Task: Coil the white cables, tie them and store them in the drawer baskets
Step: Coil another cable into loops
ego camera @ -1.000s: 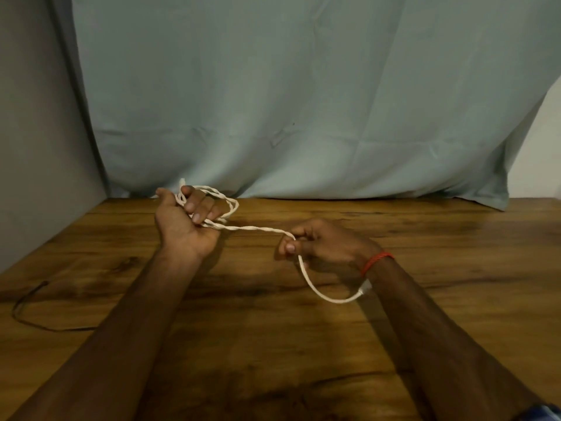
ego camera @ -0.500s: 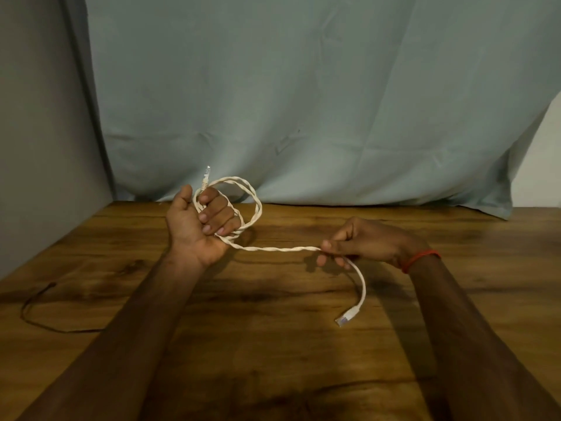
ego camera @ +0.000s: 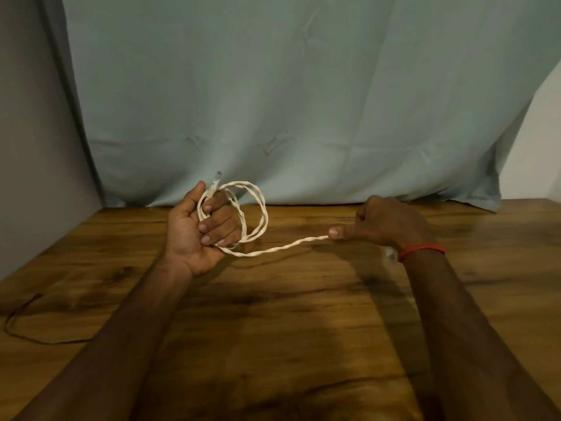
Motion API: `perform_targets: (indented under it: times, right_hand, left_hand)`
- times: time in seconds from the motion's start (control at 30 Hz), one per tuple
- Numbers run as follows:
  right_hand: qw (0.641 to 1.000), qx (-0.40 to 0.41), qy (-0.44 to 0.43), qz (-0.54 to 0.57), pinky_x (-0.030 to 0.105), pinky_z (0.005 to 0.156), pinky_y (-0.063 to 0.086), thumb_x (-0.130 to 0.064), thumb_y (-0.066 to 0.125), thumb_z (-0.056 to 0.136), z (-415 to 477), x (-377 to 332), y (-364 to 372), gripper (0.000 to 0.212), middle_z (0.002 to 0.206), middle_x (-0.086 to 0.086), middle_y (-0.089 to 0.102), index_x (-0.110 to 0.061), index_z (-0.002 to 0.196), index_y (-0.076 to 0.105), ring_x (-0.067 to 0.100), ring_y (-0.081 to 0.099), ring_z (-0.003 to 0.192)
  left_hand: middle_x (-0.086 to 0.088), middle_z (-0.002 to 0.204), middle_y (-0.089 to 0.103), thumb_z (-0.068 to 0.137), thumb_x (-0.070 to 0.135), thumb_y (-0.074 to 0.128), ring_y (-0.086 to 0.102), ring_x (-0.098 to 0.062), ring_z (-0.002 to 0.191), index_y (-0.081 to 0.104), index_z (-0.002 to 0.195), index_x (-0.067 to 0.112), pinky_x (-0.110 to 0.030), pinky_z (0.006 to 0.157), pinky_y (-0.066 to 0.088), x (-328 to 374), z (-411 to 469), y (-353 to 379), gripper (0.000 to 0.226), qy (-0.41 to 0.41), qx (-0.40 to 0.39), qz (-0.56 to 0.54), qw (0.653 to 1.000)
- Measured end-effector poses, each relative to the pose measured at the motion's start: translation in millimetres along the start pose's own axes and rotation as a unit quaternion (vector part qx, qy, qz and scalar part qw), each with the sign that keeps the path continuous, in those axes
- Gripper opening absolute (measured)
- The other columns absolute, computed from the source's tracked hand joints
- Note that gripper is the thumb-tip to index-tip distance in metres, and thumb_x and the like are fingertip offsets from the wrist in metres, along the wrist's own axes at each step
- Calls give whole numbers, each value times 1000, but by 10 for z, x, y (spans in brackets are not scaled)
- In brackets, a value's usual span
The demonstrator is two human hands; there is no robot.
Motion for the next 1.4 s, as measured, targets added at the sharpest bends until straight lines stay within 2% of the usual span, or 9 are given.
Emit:
perform_targets:
  times: [0.2, 0.33, 0.47, 0.67, 0.73, 1.0, 1.1, 1.2, 1.4]
  right_hand:
    - [967, 13, 51, 247, 25, 58, 43, -48, 89, 66, -18, 39, 83, 46, 60, 0, 61, -7, 74, 70, 11, 55, 58]
    - [878, 77, 76, 466, 16, 39, 37, -11, 82, 79, -2, 6, 122, 17, 59, 5, 62, -2, 79, 67, 8, 48, 42]
    - [808, 100, 74, 576, 23, 44, 46, 5, 69, 84, 18, -164, 107, 10, 69, 14, 71, -4, 84, 65, 14, 59, 47]
    - [906, 251, -29, 340, 27, 58, 60, -3, 77, 76, -101, -290, -146, 16, 66, -1, 70, -18, 74, 71, 11, 70, 55]
    - [913, 261, -56, 307, 26, 61, 59, -6, 79, 74, -116, -314, -214, 15, 67, -3, 71, -19, 74, 72, 11, 70, 58]
    - [777, 22, -71, 626, 21, 53, 46, -20, 68, 92, -75, -254, -126, 13, 72, 5, 74, -13, 100, 77, 13, 63, 55]
    - [810, -38, -110, 575, 17, 44, 36, -26, 60, 97, -85, -314, -77, 25, 52, 1, 57, -7, 98, 76, 9, 45, 42]
    - [843, -158, -161, 488, 26, 60, 41, -40, 63, 91, -200, -422, 66, 33, 46, -1, 49, -16, 76, 80, 18, 45, 50]
    - [806, -285, -238, 461, 25, 65, 51, -57, 76, 77, -392, -557, 114, 50, 52, -2, 53, -8, 82, 80, 10, 52, 55]
  left_hand:
    - [-1, 50, 33, 106, 42, 33, 28, -15, 39, 48, 76, 9, -31, 49, 21, -48, 0, 110, 47, -51, -67, -22, 996]
    - [-2, 51, 32, 106, 41, 35, 20, -14, 36, 49, 77, 7, -32, 49, 23, -169, 25, 111, 47, -105, -80, -10, 991]
    - [3, 46, 26, 98, 45, 55, 20, -11, 33, 51, 73, 10, -28, 42, 19, -336, 37, 69, 43, -128, -33, 98, 986]
    - [5, 45, 18, 85, 48, 72, 14, -9, 33, 51, 71, 10, -24, 40, 15, -431, 44, 85, 46, -116, 15, 172, 978]
    - [6, 45, 18, 84, 46, 72, 14, -9, 33, 51, 70, 12, -26, 41, 13, -370, 54, 75, 42, -91, 18, 157, 983]
    - [3, 49, 30, 100, 37, 50, 29, -13, 36, 51, 77, 10, -27, 49, 21, 266, -34, -177, 36, 39, -18, 9, 999]
    - [-2, 47, 38, 100, 34, 51, 31, -15, 38, 54, 78, 7, -27, 49, 27, 447, -113, -288, 35, 69, -7, -28, 997]
    - [-5, 47, 49, 100, 32, 53, 30, -14, 38, 55, 77, 7, -26, 47, 28, 546, -164, -353, 34, 86, 5, -37, 996]
    - [-5, 52, 38, 105, 37, 40, 34, -18, 42, 57, 83, 2, -30, 51, 31, 574, -166, -341, 45, 65, -28, -68, 995]
Point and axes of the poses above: each hand's wrist, its own z-axis towards the middle knuckle, its own y-axis out of the palm, x = y × z, the point moved 8 cm from there along z, towards the middle knuckle
